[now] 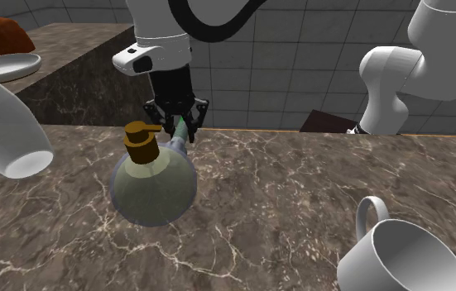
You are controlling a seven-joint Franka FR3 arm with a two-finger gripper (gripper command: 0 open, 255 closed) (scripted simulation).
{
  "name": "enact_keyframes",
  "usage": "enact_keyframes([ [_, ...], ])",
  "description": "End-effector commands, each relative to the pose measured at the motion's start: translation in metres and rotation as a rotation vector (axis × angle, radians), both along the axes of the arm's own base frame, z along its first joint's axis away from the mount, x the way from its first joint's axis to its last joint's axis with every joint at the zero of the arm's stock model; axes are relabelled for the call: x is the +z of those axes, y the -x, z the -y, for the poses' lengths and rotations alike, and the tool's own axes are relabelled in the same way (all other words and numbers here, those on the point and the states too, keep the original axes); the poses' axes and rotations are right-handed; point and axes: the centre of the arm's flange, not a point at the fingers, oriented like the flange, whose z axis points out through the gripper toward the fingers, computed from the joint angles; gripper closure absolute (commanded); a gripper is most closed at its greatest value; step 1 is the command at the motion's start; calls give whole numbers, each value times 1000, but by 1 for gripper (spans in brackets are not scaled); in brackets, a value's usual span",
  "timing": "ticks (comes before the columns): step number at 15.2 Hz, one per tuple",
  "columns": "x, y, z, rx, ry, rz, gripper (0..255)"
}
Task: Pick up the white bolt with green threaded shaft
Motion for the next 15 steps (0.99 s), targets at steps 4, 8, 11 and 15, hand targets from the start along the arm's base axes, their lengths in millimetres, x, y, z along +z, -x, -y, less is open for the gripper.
enact_keyframes([
  [4, 24, 0, -1, 0, -1, -2, 255],
  [8, 45, 0, -1, 0, -1, -2, 255],
  [11, 61, 0, -1, 0, -1, -2, 255],
  [15, 72, 0, -1, 0, -1, -2, 255],
])
